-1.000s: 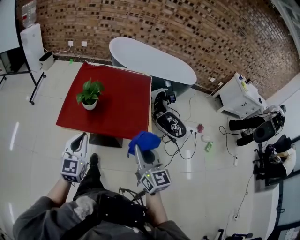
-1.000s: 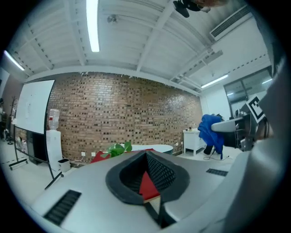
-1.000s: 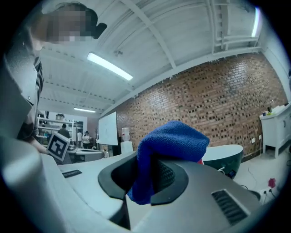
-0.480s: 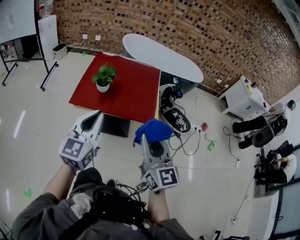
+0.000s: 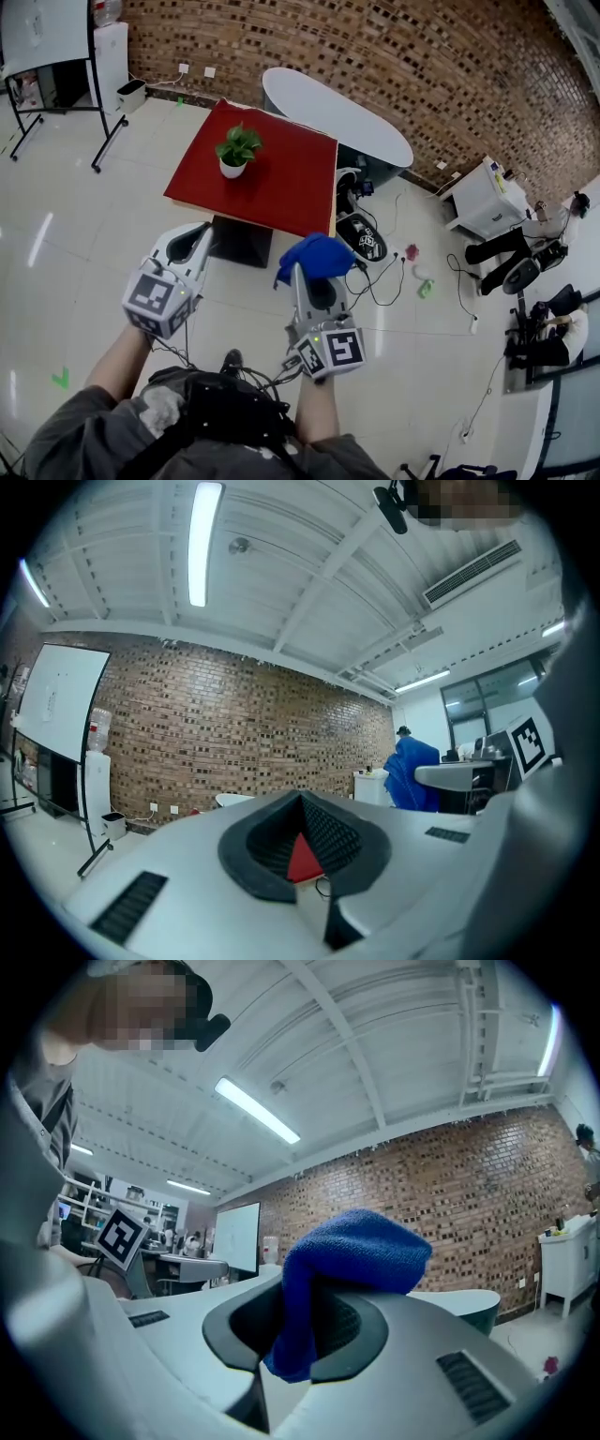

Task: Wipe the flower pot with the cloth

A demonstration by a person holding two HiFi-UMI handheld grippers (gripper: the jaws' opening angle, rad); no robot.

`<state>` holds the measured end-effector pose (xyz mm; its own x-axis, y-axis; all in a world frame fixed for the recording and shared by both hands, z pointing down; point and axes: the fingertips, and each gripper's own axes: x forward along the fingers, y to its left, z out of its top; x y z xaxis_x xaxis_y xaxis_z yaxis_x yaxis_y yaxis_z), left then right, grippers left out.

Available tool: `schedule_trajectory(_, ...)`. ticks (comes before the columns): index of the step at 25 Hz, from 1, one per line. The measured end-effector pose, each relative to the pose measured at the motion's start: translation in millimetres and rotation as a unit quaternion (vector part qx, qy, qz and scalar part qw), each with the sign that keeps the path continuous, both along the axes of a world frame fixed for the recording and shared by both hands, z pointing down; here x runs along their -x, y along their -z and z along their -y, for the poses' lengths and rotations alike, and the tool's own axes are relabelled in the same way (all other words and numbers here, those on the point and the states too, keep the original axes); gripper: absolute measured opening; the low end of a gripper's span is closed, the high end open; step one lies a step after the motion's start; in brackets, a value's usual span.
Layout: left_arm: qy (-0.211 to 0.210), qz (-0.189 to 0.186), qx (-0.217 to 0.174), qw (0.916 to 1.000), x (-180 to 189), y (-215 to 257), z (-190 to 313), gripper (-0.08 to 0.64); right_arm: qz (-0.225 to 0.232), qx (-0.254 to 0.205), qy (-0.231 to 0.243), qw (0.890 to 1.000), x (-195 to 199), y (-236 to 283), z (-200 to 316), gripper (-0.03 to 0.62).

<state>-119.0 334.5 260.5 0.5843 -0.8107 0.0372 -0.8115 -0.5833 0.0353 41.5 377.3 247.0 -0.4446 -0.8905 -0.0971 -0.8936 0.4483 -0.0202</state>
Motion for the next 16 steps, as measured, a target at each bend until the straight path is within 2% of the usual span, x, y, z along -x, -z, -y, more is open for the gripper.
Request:
schedule_trajectory(6, -0.018, 0.014, 0.010, 0.9997, 32, -14, -21, 0.026, -0.007, 0.019, -0.016, 1.000, 34, -3, -28, 0.077)
schedule_trajectory(10, -0.038, 0.008, 0.010, 0.9992, 42, -15, -32, 0.026, -0.009, 0.026, -0.033, 0.999, 46, -4, -43, 0.077)
schedule_trajectory(16, -0.046, 0.003, 0.020, 0.9988, 28, -3, -30, 0.026, -0.012, 0.022, -0.033, 0.999, 41, 11, -40, 0.077)
